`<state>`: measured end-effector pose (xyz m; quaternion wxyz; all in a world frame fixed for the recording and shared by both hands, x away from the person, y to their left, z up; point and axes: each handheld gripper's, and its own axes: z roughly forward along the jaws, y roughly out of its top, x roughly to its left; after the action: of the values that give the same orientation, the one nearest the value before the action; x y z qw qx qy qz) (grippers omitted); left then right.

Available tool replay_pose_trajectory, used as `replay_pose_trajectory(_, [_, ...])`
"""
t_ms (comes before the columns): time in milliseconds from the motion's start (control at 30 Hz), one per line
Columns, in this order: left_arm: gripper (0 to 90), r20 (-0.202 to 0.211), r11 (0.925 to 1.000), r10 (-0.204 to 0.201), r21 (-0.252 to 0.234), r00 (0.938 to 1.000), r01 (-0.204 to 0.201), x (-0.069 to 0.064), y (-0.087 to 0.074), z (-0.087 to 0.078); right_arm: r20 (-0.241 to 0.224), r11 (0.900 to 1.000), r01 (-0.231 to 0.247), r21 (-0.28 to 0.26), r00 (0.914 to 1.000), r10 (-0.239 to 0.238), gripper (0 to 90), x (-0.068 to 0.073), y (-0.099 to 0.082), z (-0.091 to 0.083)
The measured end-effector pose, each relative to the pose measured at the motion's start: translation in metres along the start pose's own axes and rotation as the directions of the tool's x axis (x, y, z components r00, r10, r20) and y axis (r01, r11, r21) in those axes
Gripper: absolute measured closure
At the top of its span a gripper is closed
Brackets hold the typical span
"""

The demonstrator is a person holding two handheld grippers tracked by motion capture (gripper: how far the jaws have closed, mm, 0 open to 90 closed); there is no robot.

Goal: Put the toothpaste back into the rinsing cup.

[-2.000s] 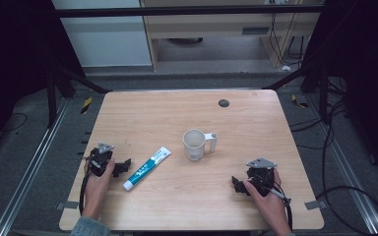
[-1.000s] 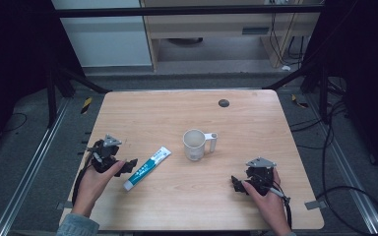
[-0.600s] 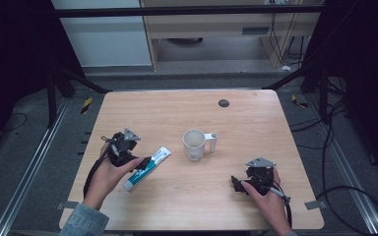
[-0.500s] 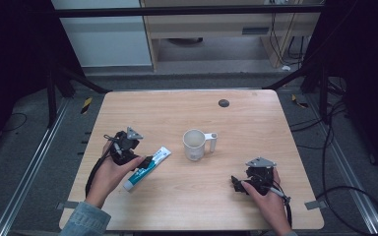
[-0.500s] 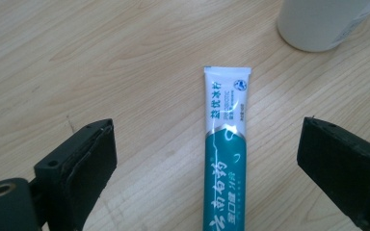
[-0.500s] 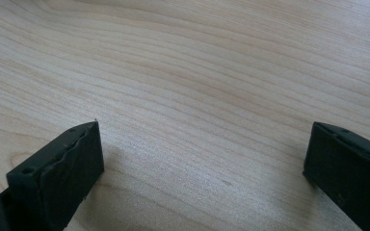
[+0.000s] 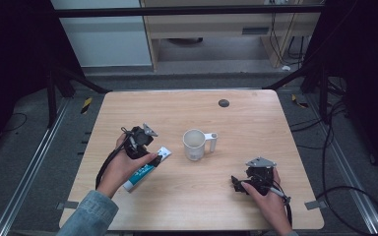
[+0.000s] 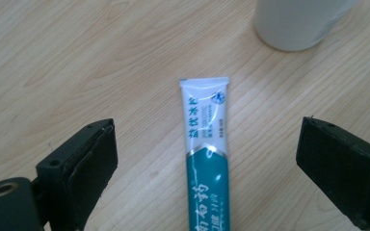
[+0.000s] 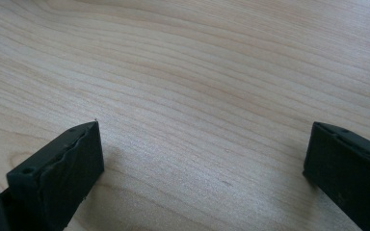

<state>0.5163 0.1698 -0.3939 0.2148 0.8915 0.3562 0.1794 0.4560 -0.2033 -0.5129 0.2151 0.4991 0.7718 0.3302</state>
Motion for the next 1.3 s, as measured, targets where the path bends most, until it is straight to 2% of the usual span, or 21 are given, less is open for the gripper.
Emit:
replay_pose_trajectory(67, [6.8,0.011,0.9999,0.012,-0.001,0.9999,-0.012,-0.004,0.004,-0.003,-0.002,1.0,0.003,0.0,1.0,-0.003,0.5,0.0,0.0,0.0])
replay_pose_trajectory(167, [7.3,0.005,0.9998,0.017,0.008,0.9998,-0.017,-0.005,0.008,-0.003,-0.002,1.0,0.003,0.0,1.0,-0.003,0.4,0.0,0.0,0.0])
replay_pose_trajectory(233, [7.2,0.015,1.0,-0.003,0.007,0.9999,0.003,-0.005,0.013,-0.002,-0.003,1.0,0.003,0.0,1.0,-0.003,0.4,0.0,0.0,0.0])
replay_pose_trajectory(367, [8.1,0.015,0.9998,-0.01,0.018,0.9998,0.01,-0.004,0.017,0.003,-0.003,1.0,0.003,0.0,1.0,-0.003,0.5,0.0,0.0,0.0])
replay_pose_trajectory(400, [8.2,0.017,0.9994,-0.03,0.021,0.9994,0.029,-0.001,0.018,0.007,-0.002,1.0,0.003,0.0,1.0,-0.003,0.5,0.0,0.0,0.0])
replay_pose_trajectory(667, [9.1,0.022,0.9967,-0.068,0.048,0.9975,0.067,0.007,0.017,0.025,-0.001,1.0,0.002,-0.004,1.0,-0.002,2.3,-0.003,0.001,0.0])
replay_pose_trajectory(900, [9.0,0.022,0.9955,-0.076,0.058,0.9969,0.074,0.007,0.018,0.031,0.014,0.9999,-0.009,-0.005,0.9999,0.01,2.2,-0.008,0.004,0.003])
replay_pose_trajectory(967, [13.9,0.021,0.9945,-0.077,0.073,0.9968,0.075,0.007,0.018,0.033,0.016,0.9999,-0.012,-0.003,0.9998,0.012,2.2,-0.009,0.004,0.004])
replay_pose_trajectory(1133, [11.0,0.036,0.9891,-0.108,0.105,0.9935,0.104,0.01,0.018,0.039,0.016,0.9999,-0.013,-0.003,0.9998,0.013,2.2,-0.008,0.004,0.003])
replay_pose_trajectory(1300, [10.5,0.035,0.9865,-0.103,0.131,0.994,0.098,0.01,0.015,0.045,0.019,0.9999,-0.016,-0.004,0.9997,0.016,2.2,-0.008,0.004,0.003])
